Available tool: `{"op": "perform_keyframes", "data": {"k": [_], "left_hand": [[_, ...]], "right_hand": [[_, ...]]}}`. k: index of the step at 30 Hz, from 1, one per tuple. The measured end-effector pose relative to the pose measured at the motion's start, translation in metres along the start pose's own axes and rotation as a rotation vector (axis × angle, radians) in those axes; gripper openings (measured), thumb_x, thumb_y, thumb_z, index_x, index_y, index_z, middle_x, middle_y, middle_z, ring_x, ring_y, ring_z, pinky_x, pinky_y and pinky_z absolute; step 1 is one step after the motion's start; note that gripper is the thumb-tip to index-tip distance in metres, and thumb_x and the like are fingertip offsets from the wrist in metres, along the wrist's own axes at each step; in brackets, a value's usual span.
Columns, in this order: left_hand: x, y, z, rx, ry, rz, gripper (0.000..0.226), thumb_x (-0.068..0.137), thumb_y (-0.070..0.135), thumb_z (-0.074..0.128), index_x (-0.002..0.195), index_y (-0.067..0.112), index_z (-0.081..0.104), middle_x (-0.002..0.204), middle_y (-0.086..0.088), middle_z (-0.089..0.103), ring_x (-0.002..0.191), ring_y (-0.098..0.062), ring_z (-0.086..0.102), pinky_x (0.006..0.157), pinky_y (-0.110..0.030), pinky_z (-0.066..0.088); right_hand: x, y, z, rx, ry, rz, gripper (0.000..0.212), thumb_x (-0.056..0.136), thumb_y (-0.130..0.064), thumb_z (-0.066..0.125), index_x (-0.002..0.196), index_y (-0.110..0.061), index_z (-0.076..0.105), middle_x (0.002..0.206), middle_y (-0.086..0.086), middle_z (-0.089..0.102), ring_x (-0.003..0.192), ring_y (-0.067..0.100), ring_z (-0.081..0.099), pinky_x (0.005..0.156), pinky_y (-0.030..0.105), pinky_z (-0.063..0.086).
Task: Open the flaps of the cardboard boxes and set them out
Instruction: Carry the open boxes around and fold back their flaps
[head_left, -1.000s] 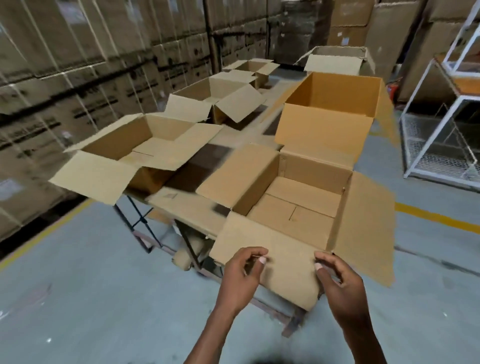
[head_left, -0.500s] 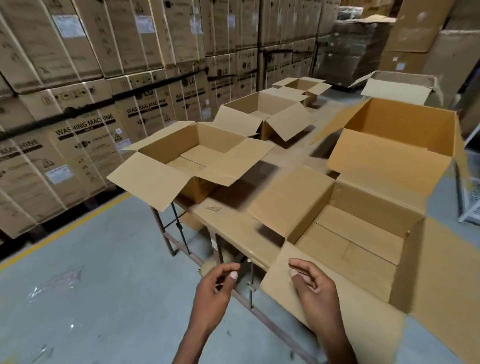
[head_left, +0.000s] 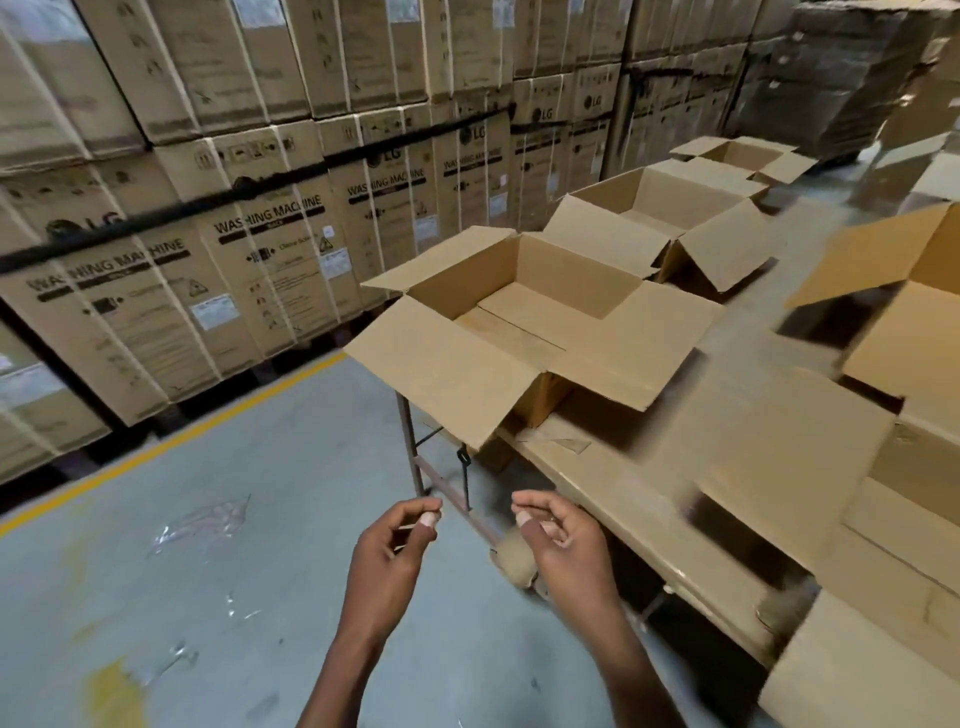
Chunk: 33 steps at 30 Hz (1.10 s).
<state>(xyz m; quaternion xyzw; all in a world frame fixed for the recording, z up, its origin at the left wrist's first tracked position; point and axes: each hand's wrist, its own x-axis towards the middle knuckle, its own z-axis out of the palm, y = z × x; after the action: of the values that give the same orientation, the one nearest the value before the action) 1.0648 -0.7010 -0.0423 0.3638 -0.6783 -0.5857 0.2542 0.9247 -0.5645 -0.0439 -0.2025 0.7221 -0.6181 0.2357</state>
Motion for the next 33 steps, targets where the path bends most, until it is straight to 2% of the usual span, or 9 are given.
{"op": "perform_keyframes", "data": {"k": [2, 8, 12, 15, 18, 23, 28, 33], "left_hand": [[0.021, -0.002, -0.028, -0.007, 0.049, -0.004, 0.018, 0.099, 0.026, 0.061, 0.102, 0.038, 0.075, 0.106, 0.012, 0.074, 0.094, -0.010, 0.070, 0.090, -0.041, 0.056], [0.101, -0.003, -0.096, -0.038, 0.163, -0.025, 0.017, 0.099, 0.024, 0.061, 0.102, 0.033, 0.075, 0.105, 0.008, 0.075, 0.092, -0.013, 0.072, 0.092, -0.043, 0.054], [0.173, -0.002, -0.136, -0.044, 0.184, -0.012, 0.017, 0.099, 0.027, 0.062, 0.099, 0.039, 0.074, 0.106, 0.008, 0.074, 0.094, -0.014, 0.072, 0.090, -0.038, 0.053], [0.231, 0.001, -0.169, -0.049, 0.217, -0.016, 0.017, 0.099, 0.027, 0.061, 0.101, 0.038, 0.074, 0.105, 0.008, 0.074, 0.093, -0.015, 0.072, 0.086, -0.034, 0.053], [0.282, 0.002, -0.201, -0.087, 0.271, -0.032, 0.016, 0.099, 0.026, 0.060, 0.104, 0.032, 0.075, 0.102, 0.005, 0.075, 0.091, -0.015, 0.071, 0.085, -0.032, 0.052], [0.366, -0.006, -0.247, -0.154, 0.316, -0.083, 0.018, 0.100, 0.025, 0.058, 0.109, 0.024, 0.074, 0.105, -0.001, 0.075, 0.089, -0.015, 0.070, 0.085, -0.036, 0.050], [0.461, -0.013, -0.269, -0.184, 0.224, -0.102, 0.019, 0.100, 0.024, 0.057, 0.109, 0.024, 0.074, 0.104, -0.002, 0.074, 0.091, -0.018, 0.070, 0.087, -0.038, 0.050], [0.578, -0.018, -0.296, -0.162, 0.089, -0.090, 0.019, 0.101, 0.024, 0.056, 0.110, 0.024, 0.073, 0.106, -0.004, 0.073, 0.089, -0.016, 0.069, 0.086, -0.036, 0.049]], "right_hand": [[0.022, -0.009, 0.031, -0.030, -0.052, -0.028, 0.019, 0.094, -0.014, 0.066, 0.102, -0.030, 0.072, 0.097, -0.022, 0.072, 0.093, -0.001, 0.068, 0.076, 0.016, 0.053], [0.101, -0.030, 0.125, -0.029, -0.150, -0.069, 0.021, 0.094, -0.009, 0.063, 0.102, -0.026, 0.072, 0.096, -0.016, 0.074, 0.088, -0.002, 0.068, 0.076, 0.015, 0.051], [0.167, -0.036, 0.191, 0.001, -0.192, -0.085, 0.017, 0.092, -0.015, 0.064, 0.100, -0.026, 0.074, 0.093, -0.013, 0.074, 0.085, 0.007, 0.069, 0.079, 0.025, 0.053], [0.224, -0.048, 0.243, 0.018, -0.230, -0.083, 0.016, 0.091, -0.022, 0.064, 0.099, -0.032, 0.073, 0.097, -0.013, 0.074, 0.093, 0.013, 0.070, 0.083, 0.036, 0.056], [0.279, -0.065, 0.289, 0.027, -0.234, -0.091, 0.017, 0.093, -0.018, 0.065, 0.100, -0.031, 0.073, 0.097, -0.016, 0.073, 0.091, 0.009, 0.069, 0.081, 0.029, 0.055], [0.356, -0.090, 0.349, 0.032, -0.256, -0.088, 0.018, 0.094, -0.013, 0.065, 0.105, -0.026, 0.072, 0.101, -0.010, 0.073, 0.090, 0.010, 0.069, 0.076, 0.015, 0.050], [0.430, -0.089, 0.394, 0.006, -0.189, -0.060, 0.020, 0.093, -0.014, 0.066, 0.102, -0.031, 0.072, 0.099, -0.011, 0.073, 0.093, 0.013, 0.070, 0.083, 0.025, 0.054], [0.511, -0.082, 0.438, 0.022, -0.067, -0.030, 0.018, 0.094, -0.017, 0.066, 0.100, -0.033, 0.072, 0.097, -0.012, 0.073, 0.090, 0.013, 0.070, 0.074, 0.022, 0.050]]}}
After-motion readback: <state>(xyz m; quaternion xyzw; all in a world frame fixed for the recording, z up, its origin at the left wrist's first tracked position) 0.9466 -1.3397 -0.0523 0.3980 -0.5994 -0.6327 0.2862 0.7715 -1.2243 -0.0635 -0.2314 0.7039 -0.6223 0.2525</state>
